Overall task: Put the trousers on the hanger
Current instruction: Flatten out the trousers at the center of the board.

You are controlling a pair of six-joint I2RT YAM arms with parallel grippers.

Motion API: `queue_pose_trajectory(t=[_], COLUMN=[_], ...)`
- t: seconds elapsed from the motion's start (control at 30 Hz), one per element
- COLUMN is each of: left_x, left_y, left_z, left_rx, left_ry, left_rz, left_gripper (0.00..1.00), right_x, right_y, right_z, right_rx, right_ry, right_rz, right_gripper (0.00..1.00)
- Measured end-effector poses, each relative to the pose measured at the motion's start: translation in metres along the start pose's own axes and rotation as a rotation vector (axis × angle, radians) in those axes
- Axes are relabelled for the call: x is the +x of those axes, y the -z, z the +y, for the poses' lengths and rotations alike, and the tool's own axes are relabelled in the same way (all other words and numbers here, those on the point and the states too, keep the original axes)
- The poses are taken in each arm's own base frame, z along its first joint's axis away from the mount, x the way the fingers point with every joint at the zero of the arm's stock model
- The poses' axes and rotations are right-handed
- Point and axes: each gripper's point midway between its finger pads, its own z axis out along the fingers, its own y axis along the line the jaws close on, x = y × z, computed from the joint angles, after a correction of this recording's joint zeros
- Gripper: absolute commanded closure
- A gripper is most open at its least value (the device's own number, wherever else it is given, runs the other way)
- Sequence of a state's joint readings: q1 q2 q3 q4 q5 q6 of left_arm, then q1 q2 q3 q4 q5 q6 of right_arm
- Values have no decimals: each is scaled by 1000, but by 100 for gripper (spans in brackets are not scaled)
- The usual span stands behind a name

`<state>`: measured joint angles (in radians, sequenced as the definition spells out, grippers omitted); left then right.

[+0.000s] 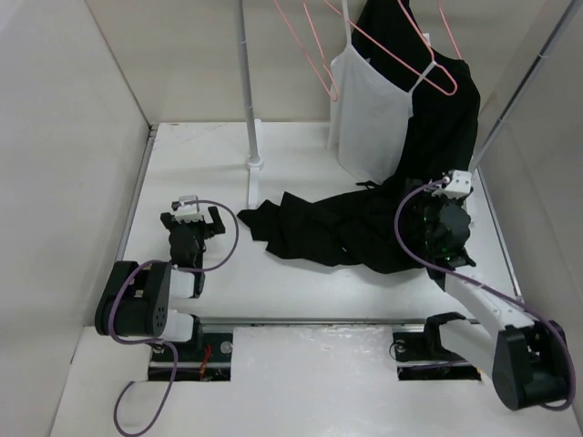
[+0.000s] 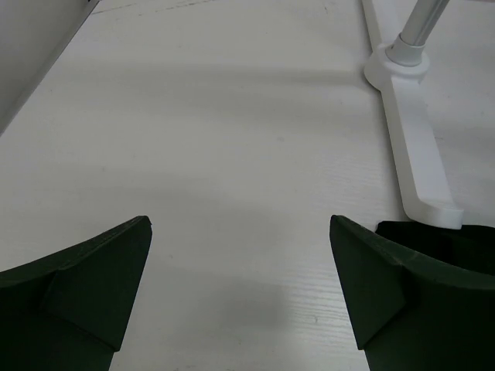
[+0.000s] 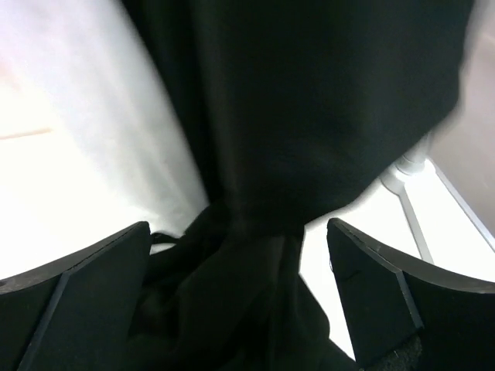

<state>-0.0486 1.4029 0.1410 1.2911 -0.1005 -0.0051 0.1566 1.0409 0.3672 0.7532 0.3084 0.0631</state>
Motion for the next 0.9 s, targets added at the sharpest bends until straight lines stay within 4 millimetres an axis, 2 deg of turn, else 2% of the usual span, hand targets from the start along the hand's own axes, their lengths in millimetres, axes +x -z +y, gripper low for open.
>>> queue_pose_trajectory(t=[0.13,0.27,0.37,0.4,0.43,0.53,0.57,0.67,0.73,0.77,0.83,0.9], left_x=[0,-2,-27,-42,-66,-158,-188,-257,-276,-277,-264,-232], left_y=[0,1,6,7,5,-1,0,4,10,12,20,30], left_z=[-1,-10,-23,-31,-40,-63,-64,-53,-47,-45,-47,-51], left_rx=[3,60,147,194,245,325,312,222,197,194,223,277], left_ry=[0,-23,-78,-138,-208,-407,-428,-424,-406,-394,-381,-375], left_rz=[0,-5,-55,-62,-88,-179,-208,-221,-183,-161,-94,-9], left_gripper=[0,0,0,0,0,0,0,0,1,1,1,5], right_x=[-33,-70,-75,-71,-64,-38,-26,14,31,35,38,40], right_y=[6,17,36,43,48,59,59,66,78,83,93,102], right_z=[26,60,92,101,111,129,132,131,126,126,127,128], right_rx=[-89,-186,-270,-284,-297,-251,-230,-228,-262,-277,-314,-351], right_ry=[35,51,81,108,142,293,347,484,529,530,506,471], right_rz=[33,60,137,181,233,379,426,570,655,681,717,754], right_gripper=[0,0,0,0,0,0,0,0,0,0,0,0])
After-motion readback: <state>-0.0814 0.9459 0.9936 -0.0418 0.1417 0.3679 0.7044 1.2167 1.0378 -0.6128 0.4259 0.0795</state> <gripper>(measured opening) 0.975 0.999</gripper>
